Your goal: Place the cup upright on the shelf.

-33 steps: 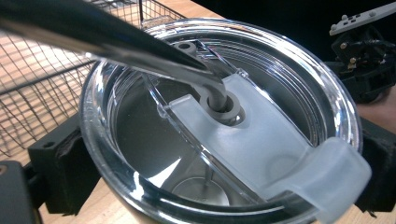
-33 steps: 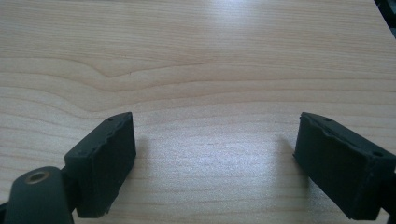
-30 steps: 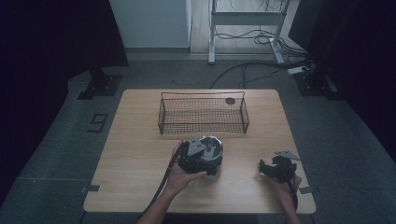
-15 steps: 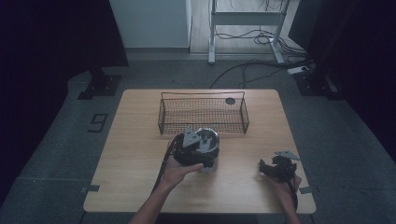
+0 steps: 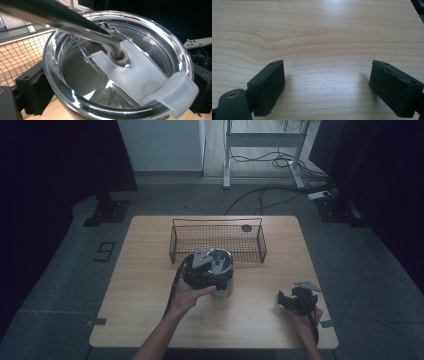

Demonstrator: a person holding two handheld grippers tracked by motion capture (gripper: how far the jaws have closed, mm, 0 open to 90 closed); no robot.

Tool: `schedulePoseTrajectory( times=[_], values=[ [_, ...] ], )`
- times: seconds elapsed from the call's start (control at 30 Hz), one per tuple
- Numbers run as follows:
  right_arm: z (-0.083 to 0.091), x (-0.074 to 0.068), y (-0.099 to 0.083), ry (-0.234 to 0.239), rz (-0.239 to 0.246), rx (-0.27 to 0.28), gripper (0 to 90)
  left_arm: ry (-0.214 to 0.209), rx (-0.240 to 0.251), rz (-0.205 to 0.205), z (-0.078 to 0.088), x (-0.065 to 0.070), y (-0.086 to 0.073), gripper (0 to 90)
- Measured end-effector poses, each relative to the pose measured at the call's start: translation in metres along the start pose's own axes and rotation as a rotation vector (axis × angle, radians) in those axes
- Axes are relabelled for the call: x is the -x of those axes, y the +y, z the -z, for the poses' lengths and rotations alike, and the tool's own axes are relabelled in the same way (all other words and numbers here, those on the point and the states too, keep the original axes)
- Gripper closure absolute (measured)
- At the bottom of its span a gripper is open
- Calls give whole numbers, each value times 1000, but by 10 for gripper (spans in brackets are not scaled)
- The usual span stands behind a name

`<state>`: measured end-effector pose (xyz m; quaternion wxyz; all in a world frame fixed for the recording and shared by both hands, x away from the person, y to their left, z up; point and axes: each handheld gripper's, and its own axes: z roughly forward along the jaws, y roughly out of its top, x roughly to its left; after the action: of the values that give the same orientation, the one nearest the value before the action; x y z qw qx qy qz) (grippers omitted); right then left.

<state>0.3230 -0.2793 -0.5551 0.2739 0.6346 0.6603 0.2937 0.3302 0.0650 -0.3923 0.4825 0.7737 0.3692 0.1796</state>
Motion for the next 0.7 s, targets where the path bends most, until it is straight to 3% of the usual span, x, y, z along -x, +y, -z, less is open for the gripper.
schedulePoseTrajectory(
  times=[0.7],
  values=[
    [0, 0, 0, -3, -3, 0, 129, 30, 14, -17, 0, -5, 17, 37]
  ],
)
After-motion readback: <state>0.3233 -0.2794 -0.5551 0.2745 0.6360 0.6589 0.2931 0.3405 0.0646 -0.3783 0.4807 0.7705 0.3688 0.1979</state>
